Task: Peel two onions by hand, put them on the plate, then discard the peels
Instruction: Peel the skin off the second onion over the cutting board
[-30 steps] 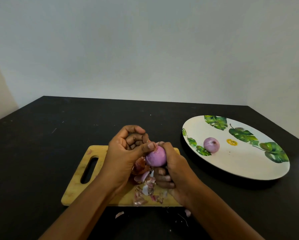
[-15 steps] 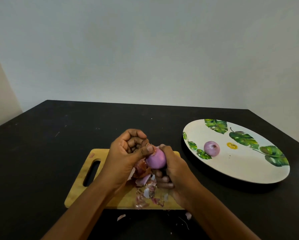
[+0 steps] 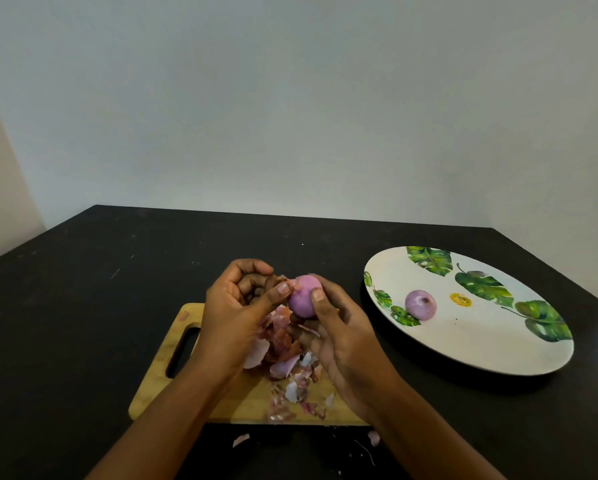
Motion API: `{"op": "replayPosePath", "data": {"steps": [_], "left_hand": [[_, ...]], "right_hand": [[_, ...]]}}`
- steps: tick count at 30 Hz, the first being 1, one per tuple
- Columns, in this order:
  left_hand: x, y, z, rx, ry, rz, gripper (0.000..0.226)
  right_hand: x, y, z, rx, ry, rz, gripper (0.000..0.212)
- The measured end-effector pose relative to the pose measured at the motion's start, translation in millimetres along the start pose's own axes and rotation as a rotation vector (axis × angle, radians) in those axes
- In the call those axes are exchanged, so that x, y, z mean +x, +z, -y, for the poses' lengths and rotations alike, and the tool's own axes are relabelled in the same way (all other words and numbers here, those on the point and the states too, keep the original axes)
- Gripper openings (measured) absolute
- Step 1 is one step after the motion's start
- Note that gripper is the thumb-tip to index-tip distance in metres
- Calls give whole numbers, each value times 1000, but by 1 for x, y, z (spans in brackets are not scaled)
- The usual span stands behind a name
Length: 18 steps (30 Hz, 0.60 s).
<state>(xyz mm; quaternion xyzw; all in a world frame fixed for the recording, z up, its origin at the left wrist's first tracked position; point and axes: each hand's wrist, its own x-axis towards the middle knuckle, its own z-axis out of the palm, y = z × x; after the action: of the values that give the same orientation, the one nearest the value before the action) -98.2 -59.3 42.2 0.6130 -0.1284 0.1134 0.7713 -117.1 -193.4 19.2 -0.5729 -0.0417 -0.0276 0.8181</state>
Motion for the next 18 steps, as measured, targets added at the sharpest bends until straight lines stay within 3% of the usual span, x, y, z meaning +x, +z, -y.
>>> {"op": "replayPosePath", "data": {"steps": [3,8,13,15,18], "left_hand": [[3,-3,1,25,0,-72,22],[8,-8,-1,51,-34,-92,23],[7,-10,2,155,0,-102,24],[5,-8,2,278,79,-96,19],[2,-5,0,341,110,-66,18]], "right_hand": [[0,-3,-2,-150,-84,-3,37],[4,-11,3,-182,-109,-48,37],[3,-5,12,233,98,2,30],[2,-4,12,274,159,-2,27],[1,-4,13,253,213,23,43]]}}
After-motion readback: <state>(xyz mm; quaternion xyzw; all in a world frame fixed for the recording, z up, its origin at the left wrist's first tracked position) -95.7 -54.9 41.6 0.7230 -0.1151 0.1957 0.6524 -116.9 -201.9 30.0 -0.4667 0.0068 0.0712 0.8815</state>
